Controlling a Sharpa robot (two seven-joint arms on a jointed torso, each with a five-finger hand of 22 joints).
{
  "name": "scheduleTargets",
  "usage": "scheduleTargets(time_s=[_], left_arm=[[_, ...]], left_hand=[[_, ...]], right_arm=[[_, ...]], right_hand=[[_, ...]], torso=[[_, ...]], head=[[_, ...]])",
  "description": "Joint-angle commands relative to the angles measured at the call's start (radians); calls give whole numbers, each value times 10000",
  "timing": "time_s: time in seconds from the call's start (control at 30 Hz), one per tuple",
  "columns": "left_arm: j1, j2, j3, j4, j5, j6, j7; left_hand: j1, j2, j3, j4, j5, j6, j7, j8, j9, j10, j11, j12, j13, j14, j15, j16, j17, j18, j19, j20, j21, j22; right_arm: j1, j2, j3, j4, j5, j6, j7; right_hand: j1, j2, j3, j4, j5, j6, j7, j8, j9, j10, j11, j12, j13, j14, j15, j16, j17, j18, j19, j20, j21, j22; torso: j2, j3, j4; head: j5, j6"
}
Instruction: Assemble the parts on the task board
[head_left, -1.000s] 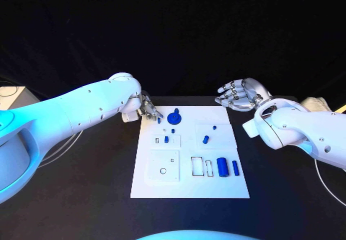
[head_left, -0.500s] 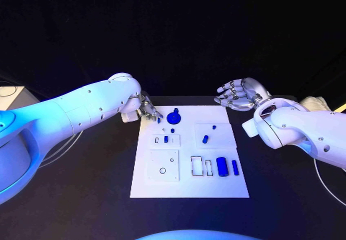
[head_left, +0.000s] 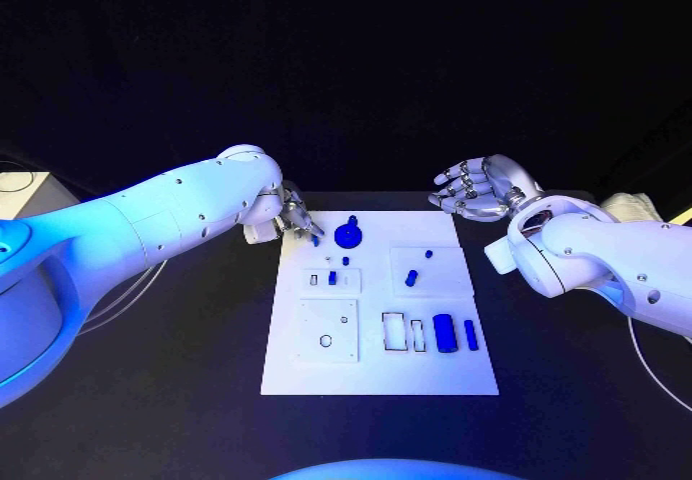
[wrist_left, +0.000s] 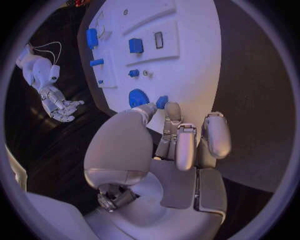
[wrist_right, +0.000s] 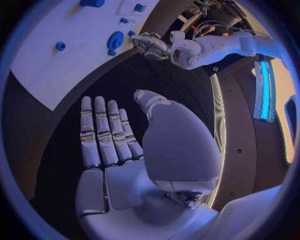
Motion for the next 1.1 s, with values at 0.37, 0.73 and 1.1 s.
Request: scheduleTargets(time_s=[0.37, 0.73, 1.1], left_arm=[[-24, -10, -14, 30, 257, 243, 145], [-23, -234, -20, 321, 236, -400, 58], [9, -1353, 38, 2082, 501, -1538, 80]], left_hand=[[349, -206, 3322, -1473, -18, -69, 138, 145, 7, 27, -20, -85, -333, 623, -11, 104, 1655, 18, 51, 20, 88, 106], [-737, -778, 4817, -2418, 1067, 272, -31, 639, 398, 749, -173, 454, 311, 817, -163, 306, 2058, -67, 383, -93, 340, 549], [-1278, -1294, 4979, -2791, 2887, 834, -311, 780, 601, 1803, -450, 1082, 1421, 1023, -424, 541, 2578, -222, 940, -328, 678, 1220]], right_arm=[[-3, 13, 3, 4, -38, 93, 131], [-3, -10, 3, 13, -32, 88, 133], [-3, -78, 3, 17, 10, 73, 130]], right_hand=[[-39, 47, 8, -34, 41, -39, 577, 56, -16, 1, 36, -39, -16, -59, -21, -65, -9, 128, -64, -21, -25, -17], [-41, 52, 13, -34, 52, -31, 574, 67, -21, 13, 34, -33, -33, -58, -21, -68, -29, 129, -67, -19, -23, -35], [-62, 69, 20, -18, 72, -25, 574, 78, -28, 23, 34, -28, -57, -59, -19, -75, -57, 129, -77, -15, -24, -62]], torso=[[-1, 0, -3], [-13, 6, 17], [-75, 15, 79]], head=[[12, -36], [37, -59], [66, -79]])
